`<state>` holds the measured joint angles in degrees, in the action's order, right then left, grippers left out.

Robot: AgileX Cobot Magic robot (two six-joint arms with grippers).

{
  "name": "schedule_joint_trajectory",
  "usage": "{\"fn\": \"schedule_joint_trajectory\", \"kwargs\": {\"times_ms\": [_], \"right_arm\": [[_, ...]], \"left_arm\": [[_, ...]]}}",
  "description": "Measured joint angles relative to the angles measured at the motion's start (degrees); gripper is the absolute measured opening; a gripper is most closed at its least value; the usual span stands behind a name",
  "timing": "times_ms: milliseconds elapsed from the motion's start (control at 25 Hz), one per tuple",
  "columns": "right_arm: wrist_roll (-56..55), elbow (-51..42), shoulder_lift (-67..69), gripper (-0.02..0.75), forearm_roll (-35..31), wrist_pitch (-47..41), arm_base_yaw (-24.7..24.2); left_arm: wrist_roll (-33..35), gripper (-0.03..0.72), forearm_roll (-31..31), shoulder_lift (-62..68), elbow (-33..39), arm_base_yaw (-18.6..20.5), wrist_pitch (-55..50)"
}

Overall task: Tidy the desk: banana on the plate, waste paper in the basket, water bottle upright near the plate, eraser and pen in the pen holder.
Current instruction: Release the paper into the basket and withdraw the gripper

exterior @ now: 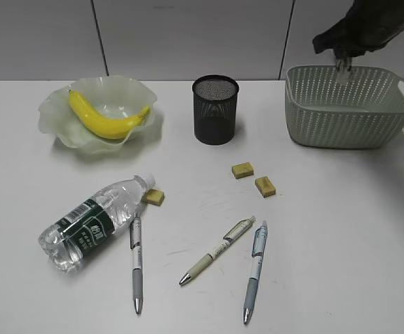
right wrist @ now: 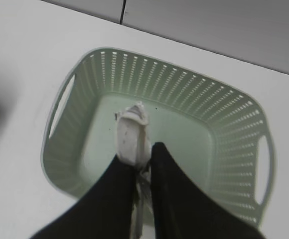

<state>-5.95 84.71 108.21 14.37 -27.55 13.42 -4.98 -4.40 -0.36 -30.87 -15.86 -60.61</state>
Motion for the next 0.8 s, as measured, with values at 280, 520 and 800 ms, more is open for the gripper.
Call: {"fn": "schedule_joint_trajectory", "kwargs": {"times_ms": [280,520,800], "right_arm": [[-0.1,8.3,12.2,0.089,-0.4,0.9,-0.1],[-0.4,9.6,13.6,0.463,-3.6,0.7,-0.1],[-0.4,9.7,11.1,0.603,-4.2,-7.3,-0.2]], "left_arm": [[0.0,0.435,0.0,0.0,0.0,0.0,0.0],[0.0,0.435,0.0,0.0,0.0,0.0,0.0],[0.0,0.435,0.0,0.0,0.0,0.0,0.0]]}}
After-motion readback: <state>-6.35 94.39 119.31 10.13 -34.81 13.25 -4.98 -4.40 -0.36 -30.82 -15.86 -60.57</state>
